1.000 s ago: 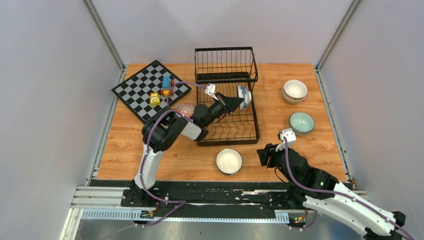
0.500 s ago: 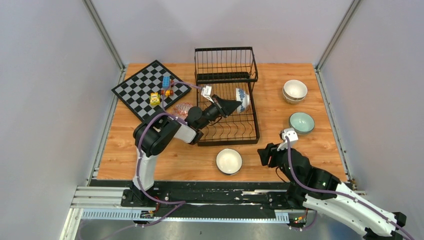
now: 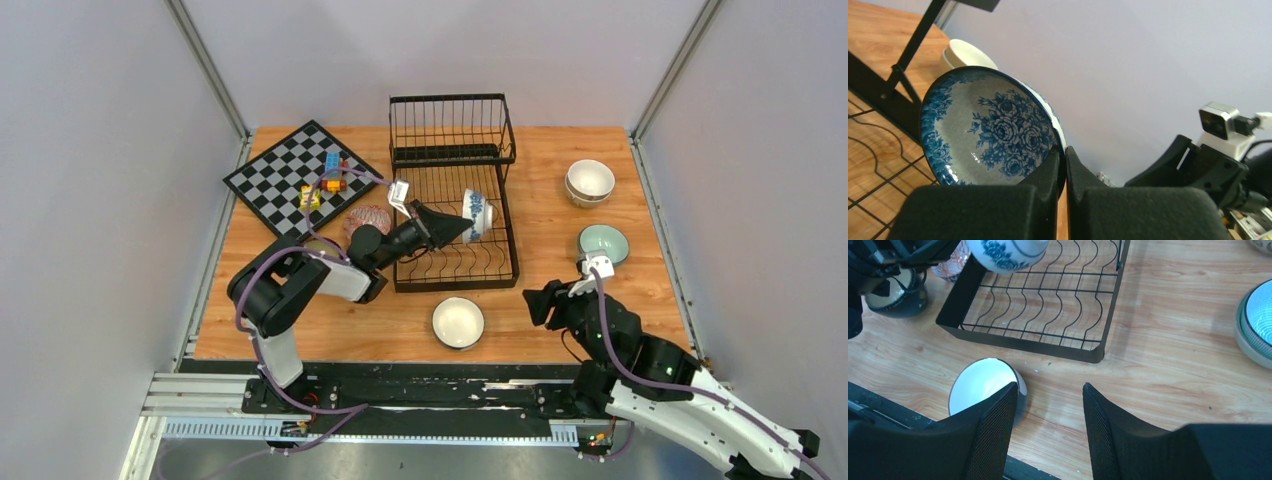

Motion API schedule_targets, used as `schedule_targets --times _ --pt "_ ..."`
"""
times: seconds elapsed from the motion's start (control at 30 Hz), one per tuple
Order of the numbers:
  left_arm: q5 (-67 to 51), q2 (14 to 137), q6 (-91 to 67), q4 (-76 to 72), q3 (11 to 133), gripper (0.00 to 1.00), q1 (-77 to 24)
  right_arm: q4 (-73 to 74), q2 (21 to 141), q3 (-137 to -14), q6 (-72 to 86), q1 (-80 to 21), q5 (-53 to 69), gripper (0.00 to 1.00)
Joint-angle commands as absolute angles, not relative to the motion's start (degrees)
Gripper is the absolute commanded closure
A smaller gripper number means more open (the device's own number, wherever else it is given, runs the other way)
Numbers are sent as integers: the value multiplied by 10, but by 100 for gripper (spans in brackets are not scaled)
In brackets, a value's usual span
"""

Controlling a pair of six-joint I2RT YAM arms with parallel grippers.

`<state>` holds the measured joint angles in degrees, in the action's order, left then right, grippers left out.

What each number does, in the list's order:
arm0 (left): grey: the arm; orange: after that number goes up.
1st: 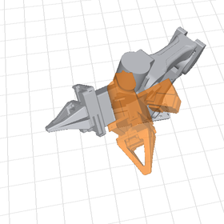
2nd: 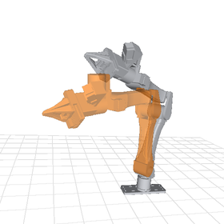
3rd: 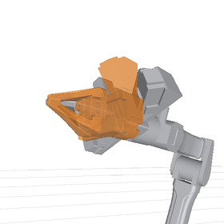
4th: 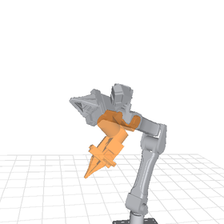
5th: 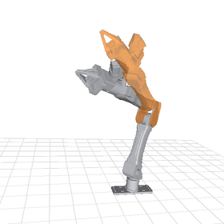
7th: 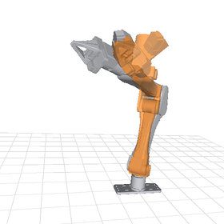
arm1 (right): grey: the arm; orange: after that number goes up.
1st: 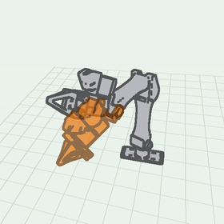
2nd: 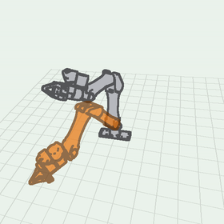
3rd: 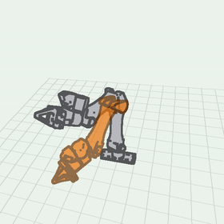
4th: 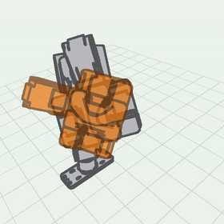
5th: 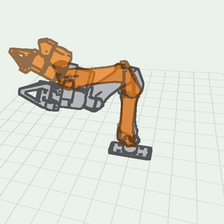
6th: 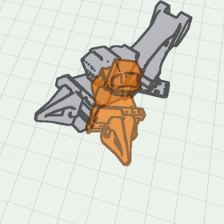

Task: Unload the bowls from the dish rack
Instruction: Pick up the bowl from the dish rack.

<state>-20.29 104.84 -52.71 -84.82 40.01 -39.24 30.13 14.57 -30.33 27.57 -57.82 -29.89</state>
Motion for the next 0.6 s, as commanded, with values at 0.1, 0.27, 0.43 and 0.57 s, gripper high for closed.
schedule_targets --times 0.1,0.27,0.43,0.57 --pt "-230 940 -544 -913 327 100 -393 333 145 -366 249 -573 -306 45" --pt "-229 850 -526 -848 278 100 -395 336 163 -399 229 -573 -304 45" --pt "-196 699 -442 -654 250 100 -440 334 200 -448 217 -573 -298 45" --pt "-138 566 -255 -348 310 100 -495 331 258 -500 195 -573 -274 45"
